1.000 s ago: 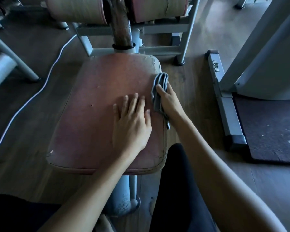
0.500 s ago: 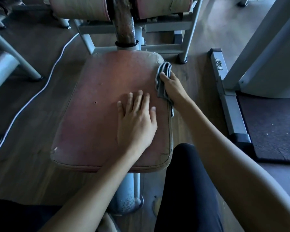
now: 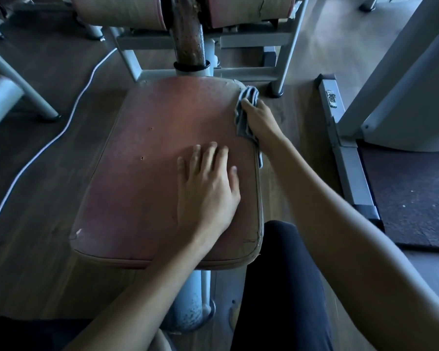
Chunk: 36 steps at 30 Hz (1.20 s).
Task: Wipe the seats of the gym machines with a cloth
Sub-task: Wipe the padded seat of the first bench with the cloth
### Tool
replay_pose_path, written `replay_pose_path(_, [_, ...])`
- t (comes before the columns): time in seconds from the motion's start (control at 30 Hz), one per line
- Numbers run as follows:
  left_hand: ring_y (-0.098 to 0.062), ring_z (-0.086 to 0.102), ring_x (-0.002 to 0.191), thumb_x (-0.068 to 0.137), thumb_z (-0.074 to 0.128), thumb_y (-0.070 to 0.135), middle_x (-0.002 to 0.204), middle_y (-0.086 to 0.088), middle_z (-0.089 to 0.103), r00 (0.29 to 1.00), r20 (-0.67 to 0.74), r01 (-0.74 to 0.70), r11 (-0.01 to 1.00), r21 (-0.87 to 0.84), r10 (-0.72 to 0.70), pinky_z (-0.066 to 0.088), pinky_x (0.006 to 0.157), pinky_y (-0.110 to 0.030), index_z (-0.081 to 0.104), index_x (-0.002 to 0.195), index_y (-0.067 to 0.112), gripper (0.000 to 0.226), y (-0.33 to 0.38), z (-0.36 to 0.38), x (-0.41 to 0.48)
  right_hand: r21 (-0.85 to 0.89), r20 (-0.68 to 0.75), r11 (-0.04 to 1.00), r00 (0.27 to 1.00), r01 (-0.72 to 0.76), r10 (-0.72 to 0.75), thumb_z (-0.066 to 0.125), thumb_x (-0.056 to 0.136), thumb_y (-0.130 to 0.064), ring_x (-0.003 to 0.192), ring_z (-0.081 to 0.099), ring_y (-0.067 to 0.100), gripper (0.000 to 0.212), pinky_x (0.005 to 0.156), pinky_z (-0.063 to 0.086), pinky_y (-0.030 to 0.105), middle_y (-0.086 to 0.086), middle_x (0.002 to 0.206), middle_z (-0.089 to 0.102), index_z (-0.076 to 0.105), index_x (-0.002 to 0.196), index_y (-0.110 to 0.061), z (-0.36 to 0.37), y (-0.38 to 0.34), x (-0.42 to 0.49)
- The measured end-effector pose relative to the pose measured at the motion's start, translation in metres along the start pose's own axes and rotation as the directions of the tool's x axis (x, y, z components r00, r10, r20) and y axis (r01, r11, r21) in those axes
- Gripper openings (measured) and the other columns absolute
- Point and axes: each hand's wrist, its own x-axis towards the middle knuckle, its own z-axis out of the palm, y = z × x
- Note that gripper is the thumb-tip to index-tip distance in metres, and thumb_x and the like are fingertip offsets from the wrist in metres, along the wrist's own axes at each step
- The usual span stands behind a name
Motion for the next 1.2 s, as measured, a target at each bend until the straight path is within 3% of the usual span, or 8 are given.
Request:
replay_pose_path(0.2, [-0.026, 0.039, 0.139, 0.096, 0.040, 0.036, 0.144, 0.000, 0.050, 1.000, 0.004, 0.011, 0.999, -0.038, -0.011, 0.026, 0.116, -0.052, 0.052, 0.137, 0.020, 0.045, 0.001, -0.002, 0.000, 0.016, 0.016, 0.999, 0.999, 0.032, -0.033, 0.044, 0.101, -0.019, 0.055, 0.059, 0.011, 0.021, 0.060, 0.049, 0.031, -0.001, 0.066, 0.064, 0.056, 0.084, -0.017, -0.004, -0.011, 0.000])
replay_pose_path(0.27, [-0.026, 0.040, 0.138, 0.095, 0.042, 0.034, 0.143, 0.000, 0.052, 1.000, -0.007, 0.025, 0.996, -0.082, -0.025, 0.026, 0.117, -0.052, 0.054, 0.135, 0.020, 0.045, 0.001, -0.002, 0.001, -0.015, 0.005, 1.000, 1.000, 0.011, -0.011, 0.048, 0.096, -0.032, 0.070, 0.064, 0.016, 0.016, 0.073, 0.054, 0.040, 0.004, 0.081, 0.068, 0.058, 0.094, -0.020, -0.005, 0.002, -0.032])
replay_pose_path(0.4, [-0.026, 0.047, 0.131, 0.091, 0.047, 0.021, 0.135, -0.004, 0.059, 0.996, -0.032, 0.077, 0.964, -0.253, -0.088, 0.032, 0.113, -0.048, 0.063, 0.124, 0.015, 0.038, -0.005, -0.002, 0.004, -0.032, -0.025, 0.999, 0.999, -0.032, 0.031, 0.049, 0.081, -0.059, 0.099, 0.067, 0.029, 0.053, 0.095, 0.052, 0.052, 0.010, 0.110, 0.070, 0.056, 0.122, -0.025, -0.007, 0.017, -0.109])
replay_pose_path(0.57, [-0.028, 0.057, 0.119, 0.083, 0.043, 0.014, 0.123, -0.013, 0.063, 0.984, -0.032, 0.136, 0.848, -0.512, -0.177, 0.040, 0.108, -0.045, 0.070, 0.108, 0.007, 0.038, -0.018, -0.014, 0.002, -0.283, -0.039, 0.958, 0.999, -0.032, 0.022, 0.041, 0.104, -0.036, 0.135, 0.044, 0.017, 0.053, 0.108, 0.036, 0.031, 0.000, 0.152, 0.043, 0.027, 0.154, -0.028, -0.001, 0.012, -0.208])
replay_pose_path(0.67, [-0.027, 0.056, 0.123, 0.083, 0.045, 0.019, 0.129, -0.009, 0.061, 0.984, -0.048, 0.144, 0.922, -0.360, -0.173, 0.037, 0.108, -0.052, 0.070, 0.111, 0.014, 0.037, -0.046, -0.029, 0.001, -0.657, -0.010, 0.748, 0.991, 0.095, -0.135, 0.027, 0.106, -0.038, 0.153, 0.004, 0.025, 0.059, 0.123, 0.008, 0.038, 0.009, 0.166, 0.005, 0.011, 0.158, -0.015, 0.016, 0.016, -0.240])
replay_pose_path(0.8, [-0.027, 0.046, 0.133, 0.092, 0.051, 0.019, 0.141, -0.007, 0.053, 0.966, -0.053, 0.245, 0.964, -0.103, -0.251, 0.032, 0.113, -0.050, 0.063, 0.124, 0.018, 0.034, -0.105, -0.040, 0.005, -0.872, 0.111, 0.410, 0.924, 0.266, -0.365, 0.026, 0.101, -0.042, 0.151, 0.018, 0.033, 0.064, 0.122, 0.013, 0.044, 0.018, 0.161, 0.024, 0.032, 0.152, -0.005, 0.042, 0.015, -0.227])
replay_pose_path(1.03, [-0.029, 0.045, 0.133, 0.090, 0.043, 0.025, 0.141, -0.007, 0.053, 0.955, -0.099, 0.278, 0.960, -0.017, -0.278, 0.035, 0.110, -0.045, 0.059, 0.129, 0.019, 0.043, -0.124, -0.033, 0.002, -0.793, 0.522, 0.179, 0.800, 0.583, -0.295, 0.018, 0.102, -0.048, 0.153, 0.008, 0.026, 0.066, 0.124, 0.004, 0.039, 0.012, 0.165, 0.015, 0.020, 0.157, -0.010, 0.068, -0.013, -0.161])
replay_pose_path(1.2, [-0.027, 0.049, 0.130, 0.089, 0.039, 0.029, 0.138, -0.005, 0.056, 0.952, -0.138, 0.272, 0.962, -0.013, -0.272, 0.037, 0.107, -0.044, 0.060, 0.127, 0.021, 0.044, -0.122, -0.034, -0.001, -0.805, 0.535, 0.135, 0.806, 0.577, -0.254, 0.017, 0.091, -0.072, 0.153, 0.001, 0.029, 0.078, 0.121, -0.006, 0.055, 0.002, 0.166, 0.010, 0.018, 0.157, -0.030, 0.056, -0.019, -0.152])
